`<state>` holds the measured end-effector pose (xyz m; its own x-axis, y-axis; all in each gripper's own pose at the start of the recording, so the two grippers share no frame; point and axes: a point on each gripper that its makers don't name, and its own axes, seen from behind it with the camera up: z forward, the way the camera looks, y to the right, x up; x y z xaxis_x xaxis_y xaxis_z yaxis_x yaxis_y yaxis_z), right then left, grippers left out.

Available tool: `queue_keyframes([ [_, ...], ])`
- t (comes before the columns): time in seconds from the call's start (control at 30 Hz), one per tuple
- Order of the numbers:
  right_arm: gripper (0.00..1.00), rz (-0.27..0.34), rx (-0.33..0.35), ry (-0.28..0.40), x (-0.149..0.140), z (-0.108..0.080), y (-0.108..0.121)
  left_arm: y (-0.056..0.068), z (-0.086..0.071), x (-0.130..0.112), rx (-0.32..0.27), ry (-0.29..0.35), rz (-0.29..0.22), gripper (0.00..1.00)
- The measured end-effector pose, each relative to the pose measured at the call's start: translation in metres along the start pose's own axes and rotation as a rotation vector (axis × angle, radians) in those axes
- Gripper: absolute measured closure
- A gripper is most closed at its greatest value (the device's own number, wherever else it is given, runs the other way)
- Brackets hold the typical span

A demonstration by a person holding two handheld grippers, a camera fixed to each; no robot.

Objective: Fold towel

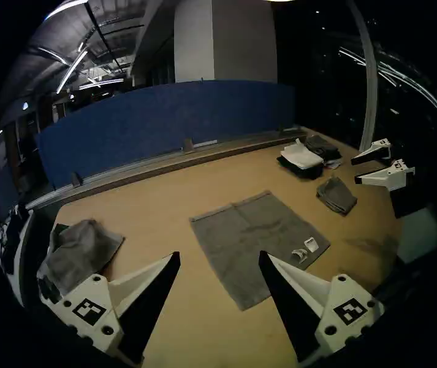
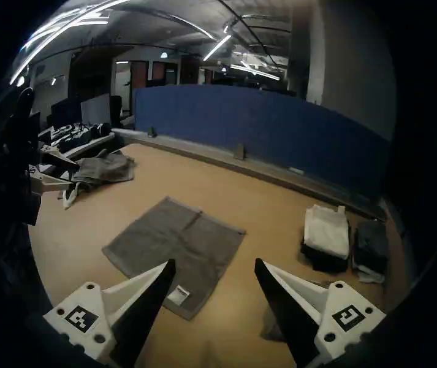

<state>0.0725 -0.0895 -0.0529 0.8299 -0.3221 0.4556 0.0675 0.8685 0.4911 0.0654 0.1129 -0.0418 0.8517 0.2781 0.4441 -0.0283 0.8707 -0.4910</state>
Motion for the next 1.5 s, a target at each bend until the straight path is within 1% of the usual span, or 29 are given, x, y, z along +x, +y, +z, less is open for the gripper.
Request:
queue_keyframes([
  [0.17,0.00,0.005,0.013,-0.020,-0.019,0.014,-0.005,0.009,0.015,-0.024,-0.022,-0.025,0.013,0.05],
  [0.4,0.00,0.014,0.035,-0.036,-0.044,0.036,-0.015,0.020,0.039,-0.059,-0.050,-0.064,0.017,0.05],
  [0.6,0.01,0.001,0.053,-0.074,-0.068,0.055,-0.024,0.028,0.059,-0.088,-0.075,-0.105,0.036,0.05],
  [0.8,0.01,-0.007,0.058,-0.120,-0.094,0.071,-0.027,0.034,0.074,-0.112,-0.095,-0.144,0.042,0.05],
  [0.97,0.01,-0.001,0.074,-0.155,-0.111,0.081,-0.032,0.037,0.081,-0.129,-0.109,-0.175,0.050,0.05],
  [1.1,0.01,-0.009,0.081,-0.187,-0.124,0.087,-0.033,0.038,0.086,-0.137,-0.122,-0.199,0.057,0.05],
  [1.3,0.01,-0.026,0.091,-0.223,-0.137,0.092,-0.035,0.041,0.089,-0.145,-0.142,-0.233,0.049,0.05],
  [1.5,0.01,-0.036,0.100,-0.254,-0.148,0.094,-0.038,0.043,0.092,-0.150,-0.158,-0.263,0.050,0.05],
])
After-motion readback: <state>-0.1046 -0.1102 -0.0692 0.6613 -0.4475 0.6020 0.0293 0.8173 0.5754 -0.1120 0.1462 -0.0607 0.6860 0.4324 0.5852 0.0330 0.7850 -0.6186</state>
